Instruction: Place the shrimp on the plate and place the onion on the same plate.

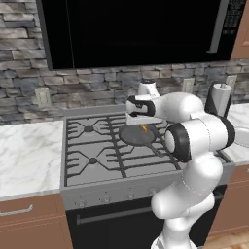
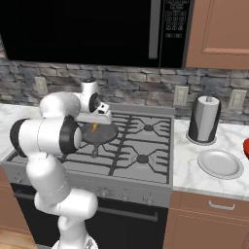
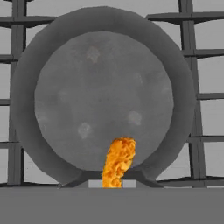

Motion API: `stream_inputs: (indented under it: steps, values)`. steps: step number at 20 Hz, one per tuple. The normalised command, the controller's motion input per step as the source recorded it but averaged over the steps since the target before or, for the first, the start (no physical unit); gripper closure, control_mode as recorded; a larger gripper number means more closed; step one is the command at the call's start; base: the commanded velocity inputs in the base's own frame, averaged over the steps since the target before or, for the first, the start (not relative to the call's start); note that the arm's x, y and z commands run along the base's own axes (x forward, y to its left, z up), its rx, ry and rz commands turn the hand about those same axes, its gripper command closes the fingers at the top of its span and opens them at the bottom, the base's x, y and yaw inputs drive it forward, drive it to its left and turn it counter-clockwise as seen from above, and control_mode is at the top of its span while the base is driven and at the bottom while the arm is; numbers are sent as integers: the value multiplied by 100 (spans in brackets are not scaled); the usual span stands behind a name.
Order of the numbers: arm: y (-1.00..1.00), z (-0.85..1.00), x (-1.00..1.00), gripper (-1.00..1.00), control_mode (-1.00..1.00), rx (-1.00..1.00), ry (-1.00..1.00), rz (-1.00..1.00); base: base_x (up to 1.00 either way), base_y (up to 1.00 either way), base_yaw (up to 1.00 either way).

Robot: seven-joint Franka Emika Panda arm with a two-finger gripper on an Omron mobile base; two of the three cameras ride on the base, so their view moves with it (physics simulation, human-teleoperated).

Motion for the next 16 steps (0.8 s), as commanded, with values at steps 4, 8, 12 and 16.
stream_inputs:
  steps: [4,8,12,16]
  values:
    - [-19,21,-81,100,-100,0,0,-5,0,0,0]
    - [-15,21,-45,100,-100,0,0,0,0,0,0]
    - [-26,13,-58,100,-100,0,0,0,0,0,0]
    - [-7,21,-39,100,-100,0,0,0,0,0,0]
